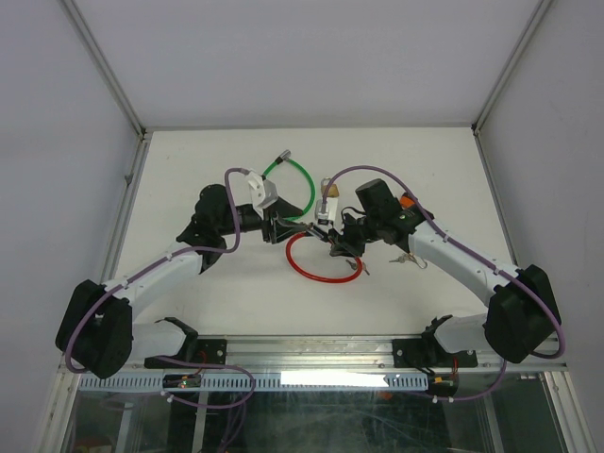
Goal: Lock with the key
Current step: Lock the lock.
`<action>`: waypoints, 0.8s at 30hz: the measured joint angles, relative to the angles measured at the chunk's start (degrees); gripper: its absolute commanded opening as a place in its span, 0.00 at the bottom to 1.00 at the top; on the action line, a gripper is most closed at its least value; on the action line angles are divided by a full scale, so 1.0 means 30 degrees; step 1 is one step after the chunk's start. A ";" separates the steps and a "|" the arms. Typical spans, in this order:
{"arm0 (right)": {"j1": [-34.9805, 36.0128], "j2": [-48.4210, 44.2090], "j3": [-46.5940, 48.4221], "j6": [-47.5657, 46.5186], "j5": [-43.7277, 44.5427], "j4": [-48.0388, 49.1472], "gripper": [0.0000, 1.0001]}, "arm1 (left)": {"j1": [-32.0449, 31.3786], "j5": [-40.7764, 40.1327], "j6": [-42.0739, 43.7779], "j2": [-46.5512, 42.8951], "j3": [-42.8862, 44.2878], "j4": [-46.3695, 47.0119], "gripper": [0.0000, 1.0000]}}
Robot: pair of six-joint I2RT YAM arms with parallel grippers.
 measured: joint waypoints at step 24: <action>0.0066 0.0007 0.0029 -0.0007 -0.0138 0.0459 0.00 | 0.0117 0.0175 -0.4000 -0.0991 -0.0736 0.0510 0.00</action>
